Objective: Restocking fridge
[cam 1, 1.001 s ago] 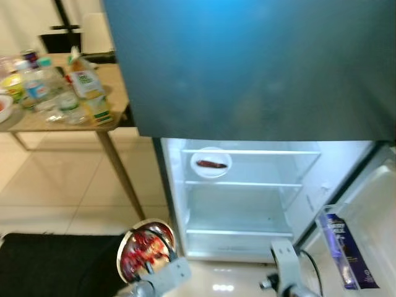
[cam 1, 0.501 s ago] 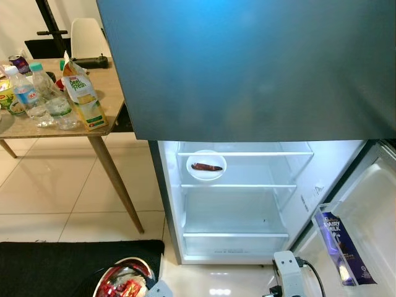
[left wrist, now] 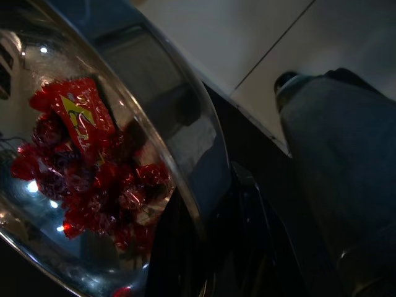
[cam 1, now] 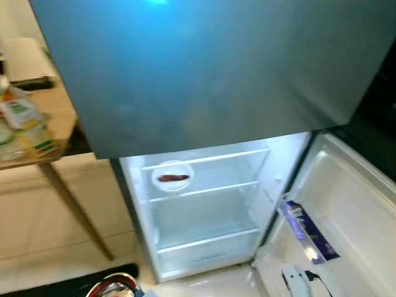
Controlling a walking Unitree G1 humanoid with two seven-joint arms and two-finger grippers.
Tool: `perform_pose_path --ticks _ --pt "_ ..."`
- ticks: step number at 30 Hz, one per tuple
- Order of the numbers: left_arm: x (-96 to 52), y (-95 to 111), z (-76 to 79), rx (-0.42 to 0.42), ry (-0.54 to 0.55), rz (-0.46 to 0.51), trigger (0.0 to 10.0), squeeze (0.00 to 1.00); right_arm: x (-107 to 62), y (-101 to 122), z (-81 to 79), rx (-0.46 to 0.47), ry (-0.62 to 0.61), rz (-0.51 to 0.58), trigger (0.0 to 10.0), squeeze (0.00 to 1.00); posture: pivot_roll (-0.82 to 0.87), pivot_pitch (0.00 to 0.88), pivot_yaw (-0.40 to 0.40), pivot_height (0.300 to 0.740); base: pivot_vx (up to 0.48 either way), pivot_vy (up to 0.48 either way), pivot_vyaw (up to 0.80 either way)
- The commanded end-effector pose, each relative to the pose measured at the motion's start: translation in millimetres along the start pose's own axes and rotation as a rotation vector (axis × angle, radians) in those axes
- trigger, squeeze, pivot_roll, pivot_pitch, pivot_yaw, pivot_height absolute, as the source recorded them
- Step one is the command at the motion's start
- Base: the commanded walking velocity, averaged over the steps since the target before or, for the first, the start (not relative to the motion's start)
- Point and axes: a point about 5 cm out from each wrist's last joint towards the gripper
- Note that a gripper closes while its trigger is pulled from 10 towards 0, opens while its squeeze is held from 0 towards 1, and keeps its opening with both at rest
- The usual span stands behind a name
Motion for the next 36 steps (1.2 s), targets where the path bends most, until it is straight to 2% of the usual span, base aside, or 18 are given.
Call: perform_pose_path --ticks 1,11,25,36 --pt "-0.9 -10 6.2 -0.015 -0.022 -0.032 10.0 0.0 1.3 8 -1.8 -0.001 0.005 0.029 10.0 0.0 -0.04 0.0 0.008 0.74 0.0 0.0 0.0" --pt "-1.3 -14 6.2 -0.027 -0.019 -0.057 10.0 0.0 1.2 9 -1.6 -0.03 0.001 0.038 10.0 0.0 -0.04 0.0 0.012 0.74 0.0 0.0 0.0" --pt "-2.3 -22 6.9 -0.062 -0.028 -0.094 10.0 0.0 -3.3 -1 11.1 -0.049 -0.038 0.009 10.0 0.0 -0.04 0.0 0.013 0.74 0.0 0.0 0.0" --pt "-2.2 -22 7.8 -0.069 -0.035 -0.095 10.0 0.0 -2.1 2 7.6 -0.055 -0.03 0.019 10.0 0.0 -0.04 0.0 0.017 0.74 0.0 0.0 0.0"
Point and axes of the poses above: a point about 5 cm out from each wrist's last joint towards the gripper, its own x axis pointing out of the wrist towards the gripper, its own y axis along the axis of the wrist's last joint, z = x × y, and after that the axes turned 7 degrees about x, right-handed
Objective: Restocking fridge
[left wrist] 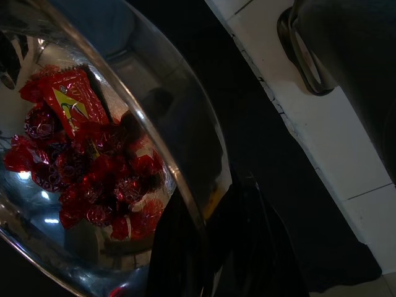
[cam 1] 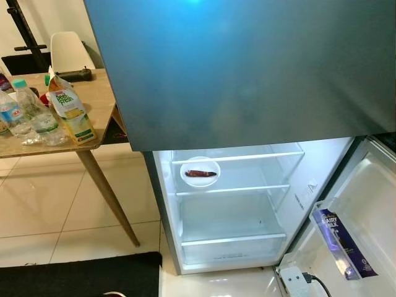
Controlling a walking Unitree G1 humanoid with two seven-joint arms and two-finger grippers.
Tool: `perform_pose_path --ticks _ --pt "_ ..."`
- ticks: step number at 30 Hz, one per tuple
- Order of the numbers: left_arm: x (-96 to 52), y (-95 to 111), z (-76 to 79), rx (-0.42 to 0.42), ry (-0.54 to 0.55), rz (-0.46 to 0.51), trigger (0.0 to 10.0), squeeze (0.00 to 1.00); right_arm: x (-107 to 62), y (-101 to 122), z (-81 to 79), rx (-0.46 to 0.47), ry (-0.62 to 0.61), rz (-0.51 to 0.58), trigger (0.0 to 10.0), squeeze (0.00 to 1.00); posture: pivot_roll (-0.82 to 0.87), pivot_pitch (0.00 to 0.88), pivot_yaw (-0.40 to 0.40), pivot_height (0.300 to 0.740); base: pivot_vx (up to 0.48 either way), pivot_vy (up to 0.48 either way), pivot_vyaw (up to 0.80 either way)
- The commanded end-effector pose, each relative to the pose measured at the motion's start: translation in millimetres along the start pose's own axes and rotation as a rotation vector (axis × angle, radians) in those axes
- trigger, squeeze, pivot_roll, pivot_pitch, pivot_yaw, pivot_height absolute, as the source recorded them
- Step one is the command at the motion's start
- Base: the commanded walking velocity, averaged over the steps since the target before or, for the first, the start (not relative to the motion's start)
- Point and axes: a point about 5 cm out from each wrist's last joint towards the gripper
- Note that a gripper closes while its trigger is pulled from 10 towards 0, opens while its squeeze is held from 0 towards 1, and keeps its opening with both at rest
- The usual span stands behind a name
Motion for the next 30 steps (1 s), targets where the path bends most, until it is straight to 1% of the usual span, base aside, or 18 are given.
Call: perform_pose_path --ticks 1,4,17,25,27,30 --pt "-0.4 -2.6 -2.7 -0.003 0.005 -0.011 10.0 0.0 0.6 2.1 -1.8 -0.002 0.003 0.01 10.0 0.0 -0.04 0.0 0.017 0.74 0.0 0.0 0.0" --pt "-0.4 -3.0 -2.5 0.0 0.004 -0.013 10.0 0.0 0.8 2.3 -2.3 -0.004 0.006 0.012 10.0 0.0 -0.04 0.0 0.017 0.74 0.0 0.0 0.0" --pt "-0.4 -2.4 -2.9 0.007 0.002 -0.011 10.0 0.0 0.3 2.2 -0.7 -0.013 0.007 0.01 10.0 0.0 -0.04 0.0 0.013 0.74 0.259 0.0 0.0" --pt "-0.3 -0.8 -3.5 0.007 0.006 -0.004 10.0 0.0 0.4 2.9 -0.8 -0.013 0.008 0.013 10.0 0.0 -0.04 0.0 0.015 0.74 0.39 0.0 0.0" --pt "-0.3 1.2 -5.4 -0.015 0.024 0.008 10.0 0.0 0.4 2.9 -0.6 -0.011 0.008 0.013 10.0 0.0 -0.04 0.0 0.015 0.74 0.0 0.0 0.0" --pt "-0.2 4.3 -5.8 -0.015 0.017 0.022 10.0 0.0 0.2 2.2 -0.4 -0.009 0.007 0.012 10.0 0.0 -0.04 0.0 0.015 0.74 0.0 0.0 0.0"
Point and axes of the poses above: a point about 5 cm out from each wrist's last joint towards the gripper, its own x axis pointing out of the wrist towards the gripper, its own y axis along the axis of the wrist's last joint, z = x × y, and after that the axes turned 7 degrees about x, right-handed
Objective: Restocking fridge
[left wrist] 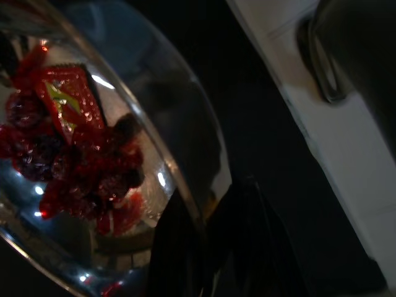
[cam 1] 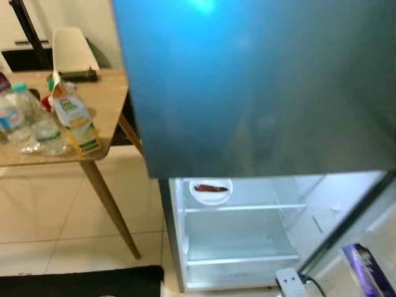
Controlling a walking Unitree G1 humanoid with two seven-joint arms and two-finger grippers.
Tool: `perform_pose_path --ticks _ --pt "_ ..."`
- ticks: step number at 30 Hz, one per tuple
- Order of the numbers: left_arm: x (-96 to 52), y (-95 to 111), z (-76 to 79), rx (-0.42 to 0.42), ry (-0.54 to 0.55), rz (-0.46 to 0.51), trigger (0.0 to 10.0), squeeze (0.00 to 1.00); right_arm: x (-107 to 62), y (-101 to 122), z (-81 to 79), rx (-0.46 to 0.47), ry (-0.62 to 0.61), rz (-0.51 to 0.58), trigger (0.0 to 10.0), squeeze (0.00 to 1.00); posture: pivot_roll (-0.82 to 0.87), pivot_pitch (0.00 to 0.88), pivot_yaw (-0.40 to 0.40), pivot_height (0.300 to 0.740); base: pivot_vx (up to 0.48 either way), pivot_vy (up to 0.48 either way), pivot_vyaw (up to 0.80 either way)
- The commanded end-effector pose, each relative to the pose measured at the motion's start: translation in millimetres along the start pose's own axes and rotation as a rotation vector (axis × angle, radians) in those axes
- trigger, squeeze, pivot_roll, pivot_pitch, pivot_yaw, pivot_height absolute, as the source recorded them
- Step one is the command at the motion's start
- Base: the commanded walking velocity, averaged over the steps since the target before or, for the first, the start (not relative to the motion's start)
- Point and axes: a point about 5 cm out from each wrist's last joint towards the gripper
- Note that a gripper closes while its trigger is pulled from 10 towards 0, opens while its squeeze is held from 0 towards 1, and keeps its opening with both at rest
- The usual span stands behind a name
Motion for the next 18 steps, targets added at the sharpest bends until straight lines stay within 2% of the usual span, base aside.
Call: perform_pose_path --ticks 1,10,18 --pt "-0.1 -3.2 4.0 -0.009 -0.017 0.0 10.0 0.0 0.6 0.4 -1.9 0.006 0.004 0.0 10.0 0.0 -0.04 0.0 0.015 0.74 0.0 0.0 0.0" --pt "0.2 -0.7 5.6 -0.003 -0.022 0.007 10.0 0.0 0.1 -1.6 -1.4 0.013 0.003 -0.003 10.0 0.0 -0.05 0.0 0.015 0.74 0.0 -0.422 0.0" --pt "0.2 0.4 5.4 -0.011 -0.022 0.013 10.0 0.0 0.2 -0.3 -1.3 0.011 0.005 -0.001 10.0 0.0 -0.04 0.0 0.014 0.74 0.0 0.0 0.0"
Point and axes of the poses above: a point about 5 cm out from each wrist's last joint towards the gripper, its own x axis pointing out of the wrist towards the gripper, its own y axis along the axis of the wrist's last joint, z = x × y, and after that the axes turned 7 degrees about x, right-handed
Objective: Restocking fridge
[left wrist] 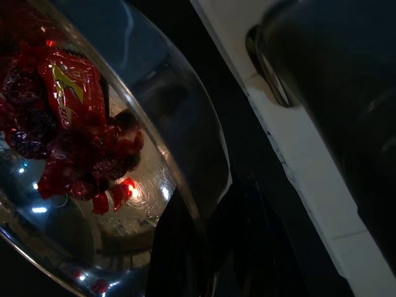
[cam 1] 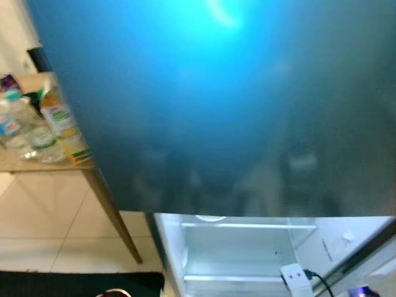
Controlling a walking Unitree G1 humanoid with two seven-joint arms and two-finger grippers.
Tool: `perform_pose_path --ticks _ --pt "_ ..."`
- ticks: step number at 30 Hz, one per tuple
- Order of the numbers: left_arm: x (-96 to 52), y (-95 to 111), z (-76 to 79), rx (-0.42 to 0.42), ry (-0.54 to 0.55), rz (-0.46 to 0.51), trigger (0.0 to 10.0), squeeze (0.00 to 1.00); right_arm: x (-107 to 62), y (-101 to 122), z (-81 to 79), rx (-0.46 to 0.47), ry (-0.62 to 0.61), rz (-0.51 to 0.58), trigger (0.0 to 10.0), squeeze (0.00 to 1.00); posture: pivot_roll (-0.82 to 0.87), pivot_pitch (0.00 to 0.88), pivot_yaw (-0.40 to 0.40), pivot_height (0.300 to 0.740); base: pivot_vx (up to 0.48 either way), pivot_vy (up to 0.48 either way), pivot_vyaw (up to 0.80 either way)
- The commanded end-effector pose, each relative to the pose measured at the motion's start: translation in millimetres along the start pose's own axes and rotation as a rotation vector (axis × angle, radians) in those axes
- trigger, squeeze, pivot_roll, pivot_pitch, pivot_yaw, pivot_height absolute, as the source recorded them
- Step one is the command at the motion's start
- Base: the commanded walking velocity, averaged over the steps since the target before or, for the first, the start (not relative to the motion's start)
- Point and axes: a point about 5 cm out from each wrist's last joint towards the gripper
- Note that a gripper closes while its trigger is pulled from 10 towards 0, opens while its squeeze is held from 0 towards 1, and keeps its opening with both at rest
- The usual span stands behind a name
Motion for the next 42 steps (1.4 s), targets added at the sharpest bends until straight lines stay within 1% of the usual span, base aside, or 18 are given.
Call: perform_pose_path --ticks 1,13,15,17,21,23,24,25,26,29,30,31,34,35,37,39,40,42 --pt "0.0 1 0.6 -0.014 0.002 0.01 10.0 0.0 1.3 -1 -6.2 0.011 0.016 -0.004 10.0 0.0 -0.04 0.0 0.014 0.74 0.0 0.0 0.0" --pt "0.1 3 2.4 -0.008 -0.009 0.032 10.0 0.0 1.1 -1 -5.7 -0.003 0.023 -0.004 10.0 0.0 -0.04 0.0 0.013 0.74 0.0 0.0 0.0" --pt "0.1 7 1.1 -0.009 0.001 0.054 10.0 0.0 1.2 0 -6.0 -0.009 0.029 -0.001 10.0 0.0 -0.04 0.0 0.013 0.74 0.0 0.0 0.0" --pt "-0.4 12 -7.0 -0.012 0.058 0.081 10.0 0.0 1.4 2 -6.4 -0.016 0.035 0.002 10.0 0.0 -0.04 0.0 0.011 0.74 0.0 0.0 0.0" --pt "-2.6 32 -26.3 -0.166 0.138 0.167 10.0 0.0 2.2 6 -7.6 -0.022 0.045 0.014 10.0 0.0 -0.04 0.0 0.011 0.74 0.0 0.0 0.0" --pt "-3.4 39 -29.8 -0.193 0.146 0.198 10.0 0.0 2.3 6 -7.8 -0.023 0.046 0.015 10.0 0.0 -0.04 0.0 0.011 0.74 0.0 0.0 0.0" --pt "-6.0 59 -36.9 -0.198 0.15 0.284 10.0 0.0 2.6 7 -8.3 -0.025 0.049 0.018 10.0 0.0 -0.04 0.0 0.011 0.74 0.0 0.0 0.0" --pt "-6.0 59 -36.9 -0.198 0.15 0.284 10.0 0.0 2.6 7 -8.3 -0.025 0.049 0.018 10.0 0.0 -0.04 0.0 0.011 0.74 0.0 0.0 0.0" --pt "-7.4 68 -39.4 -0.198 0.146 0.32 10.0 0.0 2.7 8 -8.5 -0.025 0.05 0.019 10.0 0.0 -0.04 0.0 0.011 0.74 0.0 0.0 0.0" --pt "-10.6 85 -42.1 -0.179 0.119 0.393 10.0 0.0 2.8 8 -8.9 -0.026 0.053 0.021 10.0 0.0 -0.04 0.0 0.011 0.74 0.0 0.0 0.0" --pt "-12.4 96 -40.4 -0.155 0.072 0.435 10.0 0.0 2.9 9 -9.5 -0.026 0.058 0.023 10.0 0.0 -0.04 0.0 0.011 0.74 0.0 0.0 0.0" --pt "-12.4 96 -40.4 -0.155 0.072 0.435 10.0 0.0 2.9 9 -9.5 -0.026 0.058 0.023 10.0 0.0 -0.04 0.0 0.011 0.74 0.0 0.0 0.0" --pt "-14.6 107 -35.7 -0.091 0.008 0.486 10.0 0.0 2.8 8 -9.6 -0.028 0.063 0.022 10.0 0.0 -0.04 0.0 0.012 0.74 0.0 0.0 0.0" --pt "-15.2 110 -32.1 -0.068 -0.04 0.499 10.0 0.0 2.6 8 -9.1 -0.028 0.064 0.022 10.0 0.0 -0.04 0.0 0.012 0.74 0.0 0.0 0.0" --pt "-15.5 112 -29.6 -0.054 -0.073 0.506 10.0 0.0 2.5 8 -8.8 -0.029 0.065 0.021 10.0 0.0 -0.04 0.0 0.011 0.74 0.0 0.0 0.0" --pt "-16.5 116 -20.4 0.022 -0.186 0.516 10.0 0.0 2.2 8 -7.7 -0.03 0.067 0.019 10.0 0.0 -0.04 0.0 0.011 0.74 0.0 0.0 0.0" --pt "-16.5 116 -20.4 0.022 -0.186 0.516 10.0 0.0 2.2 8 -7.7 -0.03 0.067 0.019 10.0 0.0 -0.04 0.0 0.011 0.74 0.0 0.0 0.0" --pt "-17.0 116 -13.7 0.089 -0.271 0.506 10.0 0.0 2.0 8 -6.6 -0.032 0.068 0.019 10.0 0.0 -0.04 0.0 0.012 0.74 0.0 0.0 0.0"
Point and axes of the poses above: a point about 5 cm out from each wrist's last joint towards the gripper, its own x axis pointing out of the wrist towards the gripper, its own y axis along the axis of the wrist's last joint, z = x × y, and after that the axes turned 7 degrees about x, right-handed
